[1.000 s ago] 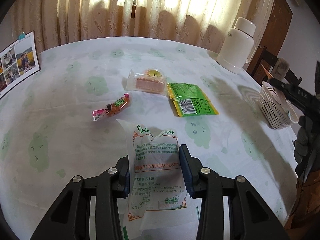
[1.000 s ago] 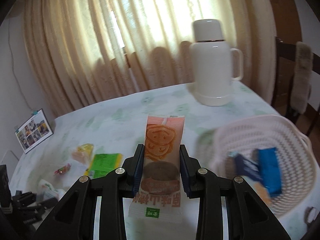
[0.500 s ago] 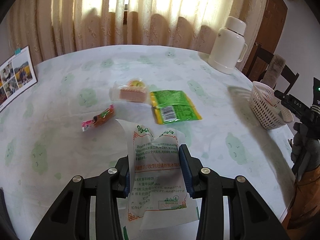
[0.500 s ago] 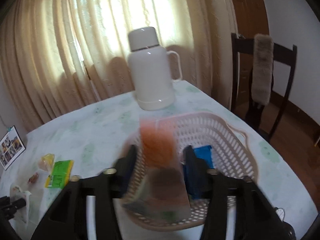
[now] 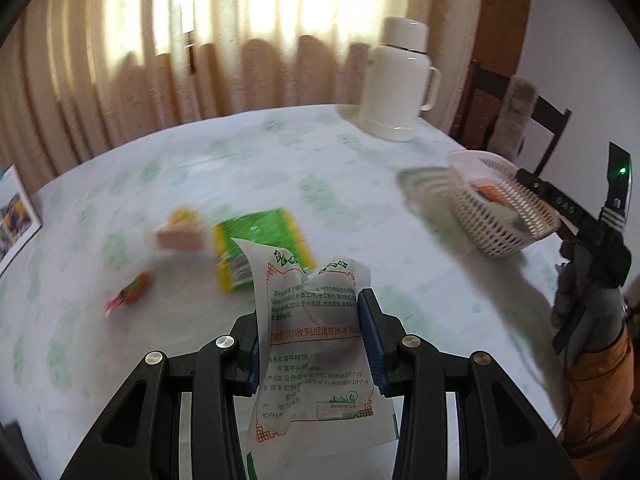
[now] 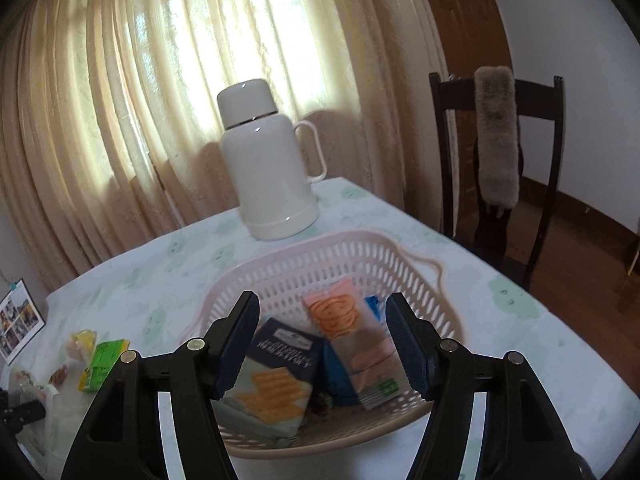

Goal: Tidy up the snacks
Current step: 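Open the right gripper over the basket while the left gripper releases the white bag into it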

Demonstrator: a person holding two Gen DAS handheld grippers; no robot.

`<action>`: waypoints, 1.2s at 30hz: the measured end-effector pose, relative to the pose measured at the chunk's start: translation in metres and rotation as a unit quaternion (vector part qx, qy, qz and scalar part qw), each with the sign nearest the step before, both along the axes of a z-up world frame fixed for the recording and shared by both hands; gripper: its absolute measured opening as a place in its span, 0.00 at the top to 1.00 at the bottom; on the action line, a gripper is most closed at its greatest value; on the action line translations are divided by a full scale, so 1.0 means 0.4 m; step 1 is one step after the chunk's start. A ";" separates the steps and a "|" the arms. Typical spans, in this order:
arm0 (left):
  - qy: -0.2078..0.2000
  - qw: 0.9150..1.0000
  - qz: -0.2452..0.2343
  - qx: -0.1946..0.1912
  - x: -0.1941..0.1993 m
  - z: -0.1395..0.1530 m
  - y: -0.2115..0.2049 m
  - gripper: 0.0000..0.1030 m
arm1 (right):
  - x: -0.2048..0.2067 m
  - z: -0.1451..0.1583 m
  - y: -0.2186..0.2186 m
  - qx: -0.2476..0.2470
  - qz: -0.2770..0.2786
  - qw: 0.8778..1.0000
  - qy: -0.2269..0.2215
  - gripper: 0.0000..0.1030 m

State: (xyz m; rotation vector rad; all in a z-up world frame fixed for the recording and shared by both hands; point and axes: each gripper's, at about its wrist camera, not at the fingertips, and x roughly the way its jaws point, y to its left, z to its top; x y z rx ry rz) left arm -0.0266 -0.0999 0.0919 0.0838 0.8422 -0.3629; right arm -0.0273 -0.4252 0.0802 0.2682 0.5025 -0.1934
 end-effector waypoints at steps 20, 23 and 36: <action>-0.009 0.990 -0.135 -0.029 0.122 0.056 -0.415 0.64 | -0.053 0.002 -0.066 0.044 -0.050 0.997 -0.041 0.35; 0.000 0.989 -0.144 -0.036 0.129 0.051 -0.446 0.64 | -0.067 0.009 -0.070 0.044 -0.062 0.996 -0.053 0.35; -0.007 0.989 -0.131 -0.074 0.157 0.077 -0.470 0.33 | -0.100 0.013 -0.098 0.052 -0.106 0.990 -0.073 0.35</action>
